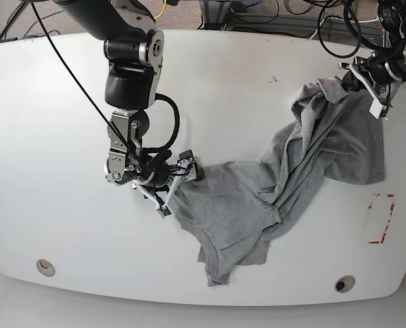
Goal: Layout the t-shirt on the table in an organized manner, then fold the t-shirt properly
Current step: 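Grasp the bunched shirt's edge with the right gripper, then lift the shirt high with both grippers and shake it out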
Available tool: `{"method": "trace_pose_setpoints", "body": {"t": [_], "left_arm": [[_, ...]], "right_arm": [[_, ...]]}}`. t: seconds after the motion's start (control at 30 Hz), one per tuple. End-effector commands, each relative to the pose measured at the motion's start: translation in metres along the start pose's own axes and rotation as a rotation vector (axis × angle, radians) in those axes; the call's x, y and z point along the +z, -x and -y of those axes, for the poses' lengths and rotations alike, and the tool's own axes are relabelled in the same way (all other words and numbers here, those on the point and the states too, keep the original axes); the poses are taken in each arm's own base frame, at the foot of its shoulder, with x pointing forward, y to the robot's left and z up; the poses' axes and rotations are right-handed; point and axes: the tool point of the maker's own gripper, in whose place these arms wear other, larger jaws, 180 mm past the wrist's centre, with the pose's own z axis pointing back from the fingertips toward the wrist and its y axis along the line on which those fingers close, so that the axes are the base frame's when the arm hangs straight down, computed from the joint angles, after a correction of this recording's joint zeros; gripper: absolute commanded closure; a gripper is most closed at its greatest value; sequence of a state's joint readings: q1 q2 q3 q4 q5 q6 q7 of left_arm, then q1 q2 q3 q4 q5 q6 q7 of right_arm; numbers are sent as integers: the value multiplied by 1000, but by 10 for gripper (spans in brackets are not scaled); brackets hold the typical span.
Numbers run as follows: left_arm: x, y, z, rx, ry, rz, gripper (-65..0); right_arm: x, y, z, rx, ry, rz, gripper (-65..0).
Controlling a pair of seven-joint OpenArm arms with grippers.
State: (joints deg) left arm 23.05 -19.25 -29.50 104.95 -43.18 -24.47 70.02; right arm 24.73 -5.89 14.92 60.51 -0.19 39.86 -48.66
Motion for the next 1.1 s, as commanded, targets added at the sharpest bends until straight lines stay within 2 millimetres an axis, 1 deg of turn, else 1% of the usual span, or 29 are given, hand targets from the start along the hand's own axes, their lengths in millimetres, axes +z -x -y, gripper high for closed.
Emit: {"method": "trace_pose_setpoints", "body": {"t": [0.0, 0.07, 0.1, 0.13, 0.17, 0.2, 0.27, 0.3, 0.37, 0.47, 0.53, 0.63, 0.67, 0.7, 0.8, 0.83, 0.9, 0.93, 0.97, 1.0, 1.07], "left_arm": [[5, -9, -2, -17, -6, 27, 0], [5, -9, -2, -17, -6, 27, 0], [5, -9, -2, -17, -6, 27, 0], [5, -9, -2, -17, -6, 27, 0], [5, -9, -2, -17, -6, 27, 0], [5, -9, -2, -17, -6, 27, 0], [5, -9, -2, -17, -6, 27, 0], [5, -9, -2, -17, -6, 27, 0], [5, -9, -2, -18, -6, 29, 0], [5, -14, -2, -20, -6, 39, 0], [5, -18, -2, -22, -6, 50, 0], [6, -25, -1, -31, -8, 67, 0], [7, -29, -1, -36, -6, 76, 0], [8, -32, -2, -44, -7, 79, 0], [15, -52, -3, -85, -22, 122, 0], [18, -61, 0, -102, -23, 144, 0], [24, -78, 4, -135, -28, 189, 0], [29, -88, 5, -155, -36, 212, 0], [32, -94, 6, -166, -40, 228, 0], [38, -106, 8, -189, -49, 261, 0], [47, -126, 12, -215, -55, 318, 0]], "right_arm": [[4, -21, -1, 19, 1, 43, -466], [4, -21, -1, 21, 1, 42, -460], [3, -22, -2, 23, -1, 45, -434], [4, -23, -2, 23, -1, 46, -395], [4, -23, -2, 23, -1, 46, -373], [3, -24, -3, 25, -2, 47, -282], [3, -25, -3, 26, -3, 49, -157], [3, -25, -3, 26, -3, 49, -57], [4, -30, -3, 31, -1, 54, 0], [7, -33, -1, 37, 5, 57, -10], [10, -36, 2, 44, 15, 65, 0], [25, -47, 10, 70, 58, 82, 0], [36, -47, 18, 85, 94, 76, 0], [40, -45, 22, 91, 109, 68, 0], [68, -49, 34, 133, 191, 70, 0], [83, -56, 36, 157, 231, 87, 0], [105, -55, 45, 185, 298, 82, 0], [119, -56, 51, 203, 341, 80, 0], [129, -56, 55, 216, 371, 79, 0], [145, -57, 59, 234, 416, 78, 0], [168, -61, 63, 262, 481, 90, 0]]}}
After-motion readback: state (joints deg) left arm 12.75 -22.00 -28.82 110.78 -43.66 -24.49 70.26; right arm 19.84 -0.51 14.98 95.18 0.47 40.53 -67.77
